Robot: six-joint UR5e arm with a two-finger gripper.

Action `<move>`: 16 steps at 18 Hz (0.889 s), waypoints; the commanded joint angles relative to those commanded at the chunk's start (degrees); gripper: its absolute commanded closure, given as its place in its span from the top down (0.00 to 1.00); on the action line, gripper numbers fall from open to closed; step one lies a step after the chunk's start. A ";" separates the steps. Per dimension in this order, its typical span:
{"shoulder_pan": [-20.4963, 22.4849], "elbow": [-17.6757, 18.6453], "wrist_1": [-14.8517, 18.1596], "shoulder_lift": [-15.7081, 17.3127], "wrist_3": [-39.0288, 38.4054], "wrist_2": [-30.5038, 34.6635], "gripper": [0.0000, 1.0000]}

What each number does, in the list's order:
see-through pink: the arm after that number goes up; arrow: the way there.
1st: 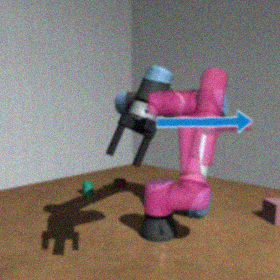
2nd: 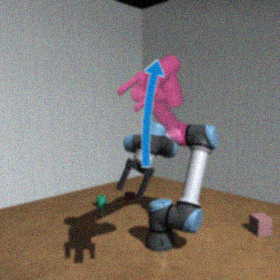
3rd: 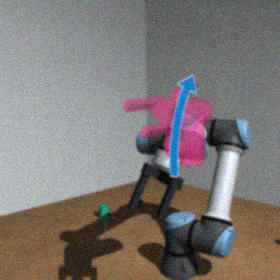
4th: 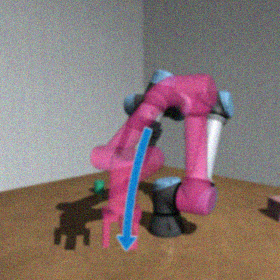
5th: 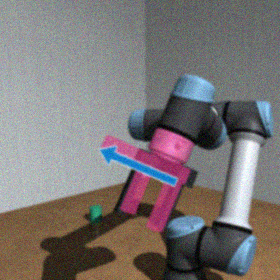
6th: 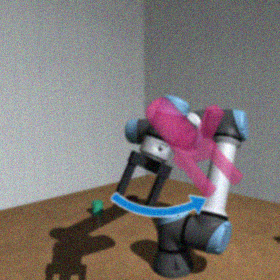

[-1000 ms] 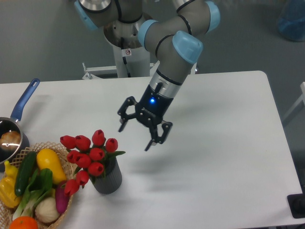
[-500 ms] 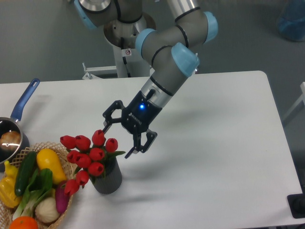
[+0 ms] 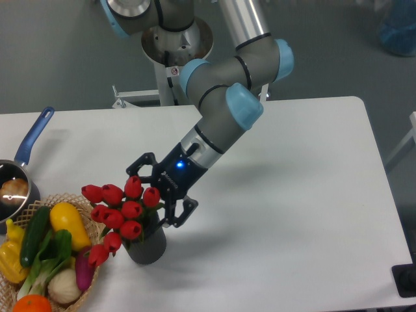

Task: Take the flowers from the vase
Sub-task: 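Lower the gripper around the tulip stems and close on them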

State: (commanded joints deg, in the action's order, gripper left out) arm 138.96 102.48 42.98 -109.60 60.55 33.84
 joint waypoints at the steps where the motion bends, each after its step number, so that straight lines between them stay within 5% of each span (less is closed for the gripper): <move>1: 0.00 0.00 0.08 0.00 0.87 -0.09 0.56; 3: 0.26 0.35 0.09 0.00 2.89 -0.96 0.12; 4: 0.44 0.44 0.09 0.00 3.34 -0.97 0.00; 16: 1.67 -0.09 0.17 5.18 1.76 -1.05 0.00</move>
State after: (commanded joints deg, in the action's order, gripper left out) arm 140.62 102.39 43.15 -104.42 62.32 32.78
